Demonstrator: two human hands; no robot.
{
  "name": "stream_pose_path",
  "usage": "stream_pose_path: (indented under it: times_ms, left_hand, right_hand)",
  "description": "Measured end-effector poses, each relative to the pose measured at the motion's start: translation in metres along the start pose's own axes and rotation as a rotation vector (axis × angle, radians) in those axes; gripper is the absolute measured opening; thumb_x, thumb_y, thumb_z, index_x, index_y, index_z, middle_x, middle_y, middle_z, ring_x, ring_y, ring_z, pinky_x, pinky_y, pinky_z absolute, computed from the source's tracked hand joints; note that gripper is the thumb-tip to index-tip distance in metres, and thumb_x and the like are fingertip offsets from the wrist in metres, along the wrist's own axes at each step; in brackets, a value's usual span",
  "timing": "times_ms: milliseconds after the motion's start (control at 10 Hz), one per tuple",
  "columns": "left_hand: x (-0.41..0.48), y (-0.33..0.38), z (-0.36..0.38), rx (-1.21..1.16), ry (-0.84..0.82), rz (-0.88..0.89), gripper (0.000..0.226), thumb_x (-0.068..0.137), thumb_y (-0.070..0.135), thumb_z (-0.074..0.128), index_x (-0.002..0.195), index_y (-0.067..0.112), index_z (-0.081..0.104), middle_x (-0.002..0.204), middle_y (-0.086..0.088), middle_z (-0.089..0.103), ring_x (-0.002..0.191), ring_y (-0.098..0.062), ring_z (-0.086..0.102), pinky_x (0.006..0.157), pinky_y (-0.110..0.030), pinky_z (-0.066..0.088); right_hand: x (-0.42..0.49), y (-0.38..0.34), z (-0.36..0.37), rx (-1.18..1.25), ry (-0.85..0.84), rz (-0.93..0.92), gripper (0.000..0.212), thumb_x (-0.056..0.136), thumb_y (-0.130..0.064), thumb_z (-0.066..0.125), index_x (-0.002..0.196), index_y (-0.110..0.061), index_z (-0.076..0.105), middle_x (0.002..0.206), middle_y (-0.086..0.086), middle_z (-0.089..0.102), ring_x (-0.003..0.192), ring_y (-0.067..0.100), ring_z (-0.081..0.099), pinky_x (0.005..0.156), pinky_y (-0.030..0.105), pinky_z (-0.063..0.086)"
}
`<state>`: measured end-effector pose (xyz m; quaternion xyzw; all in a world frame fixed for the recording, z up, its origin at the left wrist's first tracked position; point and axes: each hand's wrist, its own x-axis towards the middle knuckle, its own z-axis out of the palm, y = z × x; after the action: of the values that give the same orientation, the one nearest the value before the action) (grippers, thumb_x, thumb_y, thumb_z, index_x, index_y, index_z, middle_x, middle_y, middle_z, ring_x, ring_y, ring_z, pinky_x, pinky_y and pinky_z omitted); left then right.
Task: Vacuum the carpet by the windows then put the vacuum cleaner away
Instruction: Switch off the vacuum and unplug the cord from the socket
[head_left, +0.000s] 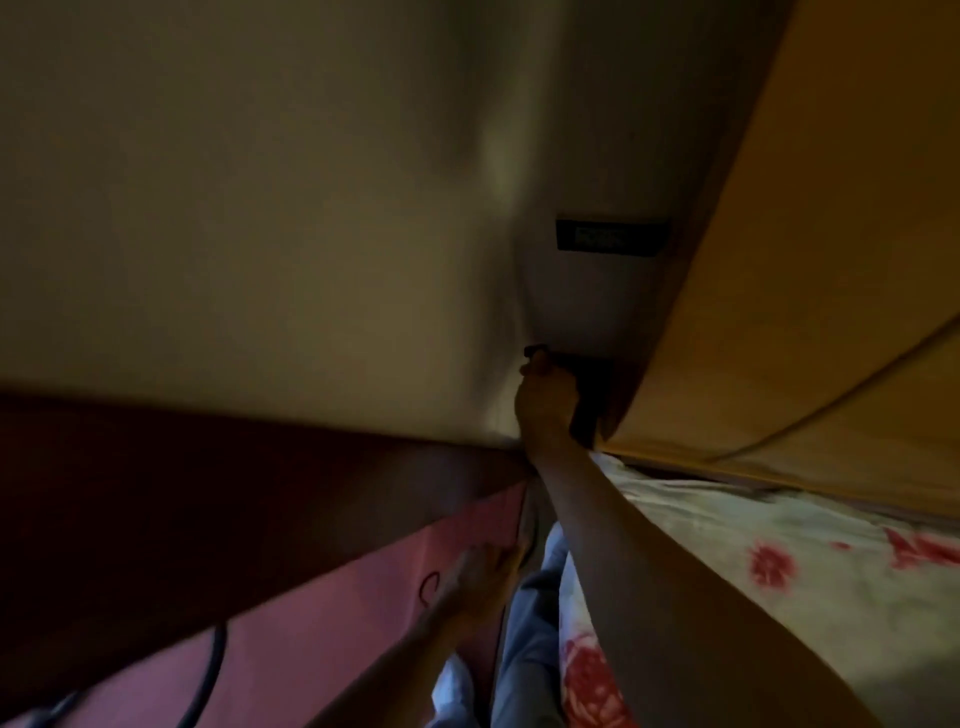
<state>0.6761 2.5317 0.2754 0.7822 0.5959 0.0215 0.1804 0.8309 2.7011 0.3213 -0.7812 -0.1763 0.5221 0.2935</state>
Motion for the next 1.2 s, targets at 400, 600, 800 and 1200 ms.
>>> stream_pose_path:
  times_ms: [400,600,800,1200]
  left_hand:
    - [-0.114,-0.024,-0.105,-0.494,-0.622,-0.279,0.061,0.100,0.043,0.053,0.049,0.009,0.043,0.036,0.011,0.033,0.036,-0.001,0.031,0.046,-0.016,0.025]
    - [-0.203,-0.090,-0.172,-0.150,-0.613,0.089,0.033,0.090,0.037,0.063,0.064,0.019,0.055,0.064,0.005,0.056,0.056,-0.005,0.049,0.051,-0.020,0.031]
    - [-0.297,-0.191,-0.233,-0.137,-0.428,0.002,0.023,0.084,0.033,0.065,0.076,0.011,0.068,0.074,-0.005,0.068,0.063,-0.013,0.054,0.057,-0.026,0.038]
    - [-0.420,-0.316,-0.276,-0.359,-0.152,-0.542,0.030,0.078,0.026,0.067,0.059,0.019,0.046,0.059,0.001,0.051,0.060,-0.018,0.049,0.054,-0.030,0.034]
  right_hand:
    - [-0.164,0.073,-0.057,0.392,-0.054,0.016,0.018,0.102,-0.018,0.043,0.086,-0.012,0.045,0.060,0.005,0.035,0.040,0.016,0.038,0.042,0.028,0.041]
    - [-0.279,0.112,-0.034,0.303,-0.098,0.006,0.031,0.101,-0.007,0.047,0.070,-0.007,0.046,0.056,0.008,0.040,0.048,0.023,0.043,0.052,0.036,0.045]
    - [-0.367,0.131,0.046,0.117,-0.274,0.073,0.026,0.099,0.005,0.037,0.076,-0.003,0.045,0.044,0.002,0.029,0.038,0.015,0.031,0.043,0.028,0.033]
    - [-0.424,0.077,0.195,-0.419,-0.602,0.181,0.029,0.103,0.001,0.029,0.085,0.002,0.051,0.050,-0.004,0.030,0.028,0.000,0.025,0.029,0.013,0.020]
